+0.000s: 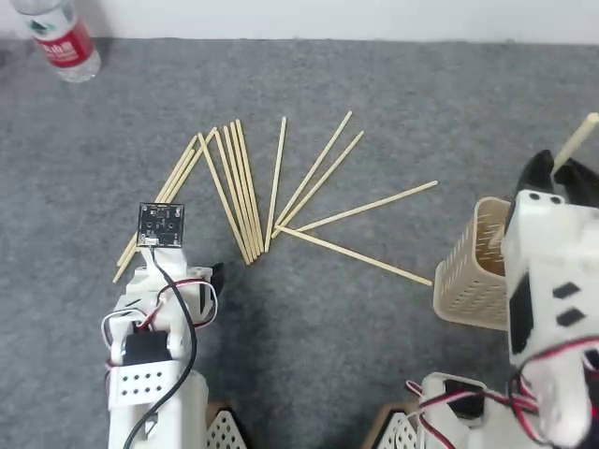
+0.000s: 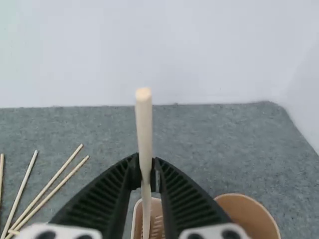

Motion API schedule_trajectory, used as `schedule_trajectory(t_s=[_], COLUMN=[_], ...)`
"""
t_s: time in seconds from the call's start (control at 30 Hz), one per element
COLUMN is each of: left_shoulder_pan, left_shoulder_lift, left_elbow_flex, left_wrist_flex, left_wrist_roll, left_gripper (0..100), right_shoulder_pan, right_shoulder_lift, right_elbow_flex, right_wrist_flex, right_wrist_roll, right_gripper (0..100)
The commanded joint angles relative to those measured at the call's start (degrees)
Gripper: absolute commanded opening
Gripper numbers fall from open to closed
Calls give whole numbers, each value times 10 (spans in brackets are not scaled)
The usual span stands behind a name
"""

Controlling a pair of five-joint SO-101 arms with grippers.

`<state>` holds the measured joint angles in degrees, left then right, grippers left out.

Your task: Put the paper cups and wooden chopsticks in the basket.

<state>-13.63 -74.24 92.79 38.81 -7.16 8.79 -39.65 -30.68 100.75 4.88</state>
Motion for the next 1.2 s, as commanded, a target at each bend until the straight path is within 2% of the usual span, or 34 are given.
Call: schedule_trajectory(t_s=[0.0,0.43,0.63,0.9,1.17], left_shoulder_pan=[5,5,5,5,5], left_shoulder_lift=[-6,-6,-6,-6,-6], left_elbow_flex=[-2,-2,-2,-2,-2], left_wrist_flex=[-11,-11,-11,-11,-10], left_wrist_roll=[2,2,2,2,2], left_gripper=[243,243,243,243,243], right_shoulder_pan=[5,6,53,102,101], right_shoulder_lift=[2,5,7,-13,-217], right_elbow_flex=[14,28,38,211,473], right_wrist_flex=[12,-19,-41,-143,-320], right_wrist_roll=[4,5,34,40,42], right_gripper=[6,6,6,6,6])
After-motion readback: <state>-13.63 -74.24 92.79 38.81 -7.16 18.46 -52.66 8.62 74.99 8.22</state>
